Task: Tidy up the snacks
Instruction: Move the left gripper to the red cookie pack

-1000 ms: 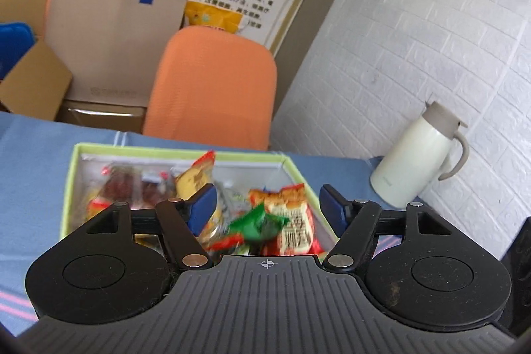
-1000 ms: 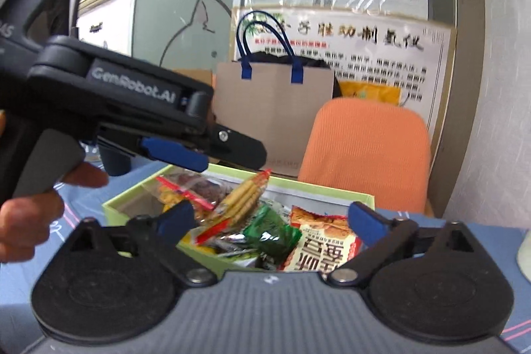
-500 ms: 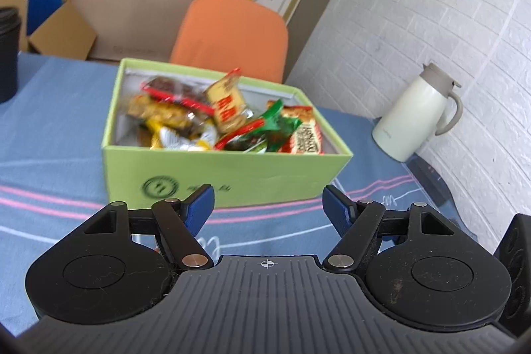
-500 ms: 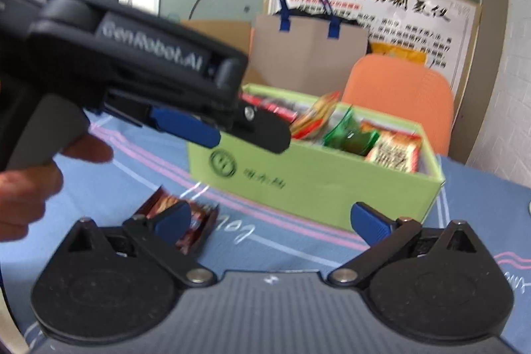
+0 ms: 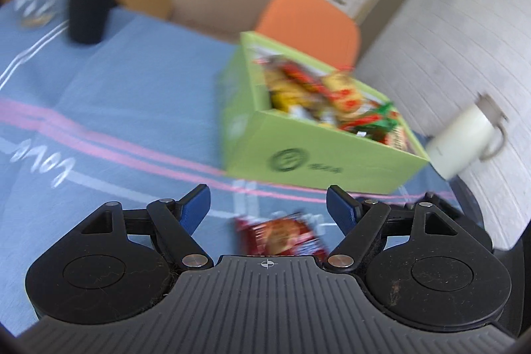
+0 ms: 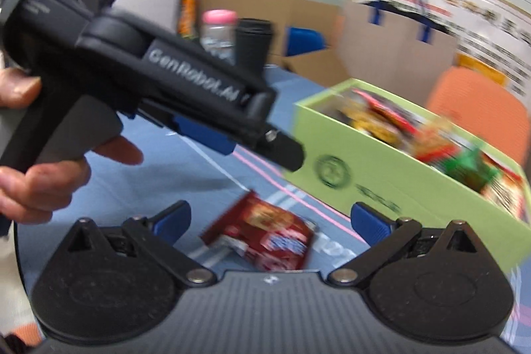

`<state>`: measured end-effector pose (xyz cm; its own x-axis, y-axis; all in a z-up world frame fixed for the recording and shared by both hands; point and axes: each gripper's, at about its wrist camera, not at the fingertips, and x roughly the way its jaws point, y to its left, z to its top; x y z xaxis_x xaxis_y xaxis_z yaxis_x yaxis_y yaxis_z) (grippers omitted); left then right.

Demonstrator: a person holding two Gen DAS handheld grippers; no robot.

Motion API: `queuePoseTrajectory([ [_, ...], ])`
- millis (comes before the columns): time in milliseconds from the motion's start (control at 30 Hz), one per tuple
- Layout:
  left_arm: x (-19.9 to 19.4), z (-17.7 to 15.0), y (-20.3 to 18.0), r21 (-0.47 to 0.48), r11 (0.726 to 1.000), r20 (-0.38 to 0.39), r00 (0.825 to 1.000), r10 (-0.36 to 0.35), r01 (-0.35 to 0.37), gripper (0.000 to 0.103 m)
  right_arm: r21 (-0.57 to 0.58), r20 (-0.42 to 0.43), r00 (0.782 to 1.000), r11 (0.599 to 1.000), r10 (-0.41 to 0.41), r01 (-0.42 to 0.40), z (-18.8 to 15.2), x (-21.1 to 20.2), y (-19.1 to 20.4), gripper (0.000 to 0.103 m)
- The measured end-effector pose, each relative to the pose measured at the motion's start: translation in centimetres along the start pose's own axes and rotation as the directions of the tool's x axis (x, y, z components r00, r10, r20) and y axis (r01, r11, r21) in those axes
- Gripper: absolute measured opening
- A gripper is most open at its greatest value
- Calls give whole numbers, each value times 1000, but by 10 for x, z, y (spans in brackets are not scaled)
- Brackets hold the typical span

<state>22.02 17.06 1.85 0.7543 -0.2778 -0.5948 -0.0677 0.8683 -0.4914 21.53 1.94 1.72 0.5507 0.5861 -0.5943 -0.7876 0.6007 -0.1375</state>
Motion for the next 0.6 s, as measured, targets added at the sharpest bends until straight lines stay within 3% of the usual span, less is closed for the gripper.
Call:
queuePoseTrajectory([
  [100, -7, -8, 30, -94, 995, -10, 1000, 22, -23, 64, -12, -32, 998, 998, 55, -55, 7, 25, -3, 102],
  [167, -12, -11, 42, -130, 991, -9, 999, 39, -40, 64, 40, -70, 989, 991, 131, -128, 8, 43, -8, 102],
  [233, -17, -13, 48, -149, 988, -6, 999, 45, -45, 64, 81, -103, 982, 986, 155, -147, 4, 53, -10, 102],
  [433, -25, -17, 44, -138, 990, 5, 1000, 15, -15, 66, 163, -112, 989, 984, 97, -78, -20, 24, 4, 102],
  [600, -13, -27, 20, -105, 993, -41, 998, -54, 50, 67, 174, -100, 995, 985, 28, -10, -37, 4, 23, 102],
])
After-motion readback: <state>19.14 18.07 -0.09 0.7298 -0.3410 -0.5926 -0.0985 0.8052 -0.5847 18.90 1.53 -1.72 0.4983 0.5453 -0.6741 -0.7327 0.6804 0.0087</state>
